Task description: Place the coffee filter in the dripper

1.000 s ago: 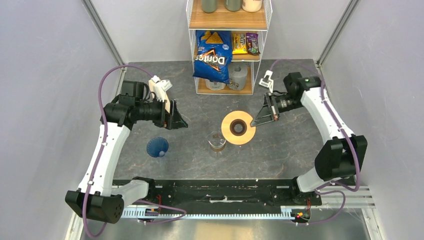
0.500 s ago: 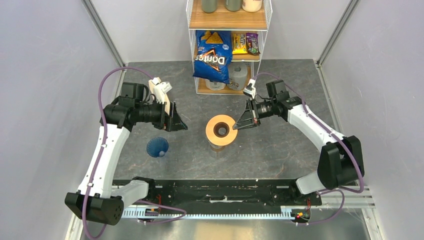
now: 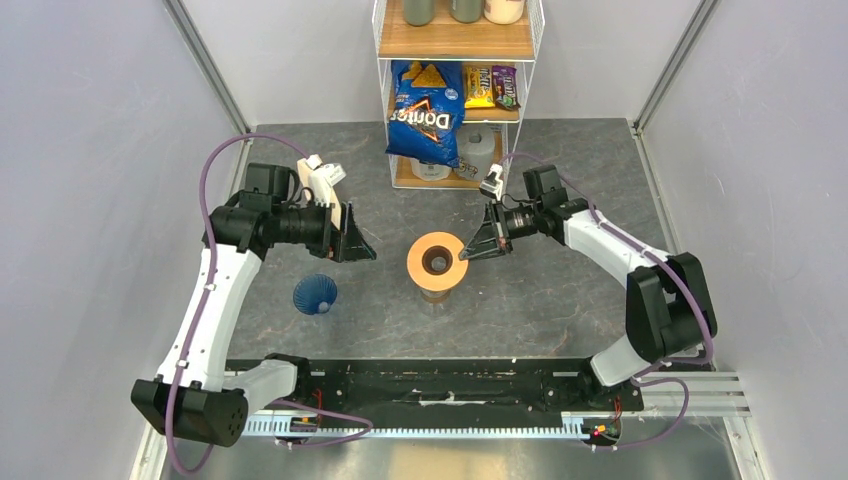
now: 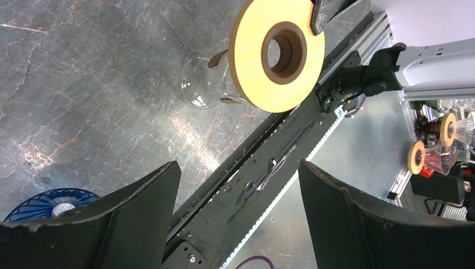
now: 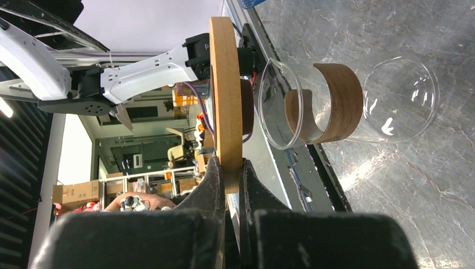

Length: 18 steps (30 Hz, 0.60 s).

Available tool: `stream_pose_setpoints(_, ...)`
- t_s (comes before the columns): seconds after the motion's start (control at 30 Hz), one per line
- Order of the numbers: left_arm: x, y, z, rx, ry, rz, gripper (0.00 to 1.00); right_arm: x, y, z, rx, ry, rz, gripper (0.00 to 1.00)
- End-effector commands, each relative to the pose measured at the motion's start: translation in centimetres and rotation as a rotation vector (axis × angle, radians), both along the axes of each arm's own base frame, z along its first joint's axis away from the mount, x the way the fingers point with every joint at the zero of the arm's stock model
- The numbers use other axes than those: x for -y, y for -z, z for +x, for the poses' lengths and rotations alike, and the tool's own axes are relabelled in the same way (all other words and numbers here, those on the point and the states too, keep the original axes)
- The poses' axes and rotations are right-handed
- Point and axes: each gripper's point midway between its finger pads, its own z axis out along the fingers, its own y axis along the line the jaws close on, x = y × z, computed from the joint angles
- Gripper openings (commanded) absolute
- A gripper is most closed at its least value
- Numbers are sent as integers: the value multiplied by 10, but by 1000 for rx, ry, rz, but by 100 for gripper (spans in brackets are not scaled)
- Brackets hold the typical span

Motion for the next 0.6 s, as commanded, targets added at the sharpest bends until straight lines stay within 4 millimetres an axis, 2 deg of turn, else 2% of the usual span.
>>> stream_pose_setpoints(0.0,3,-5,2,2,17,-32,85,-7,-4,-5,16,-56,46,0)
stream_pose_setpoints(0.57,4,-4,2,-3,20,-34,85,-12,18,-4,-30,-76,11,0)
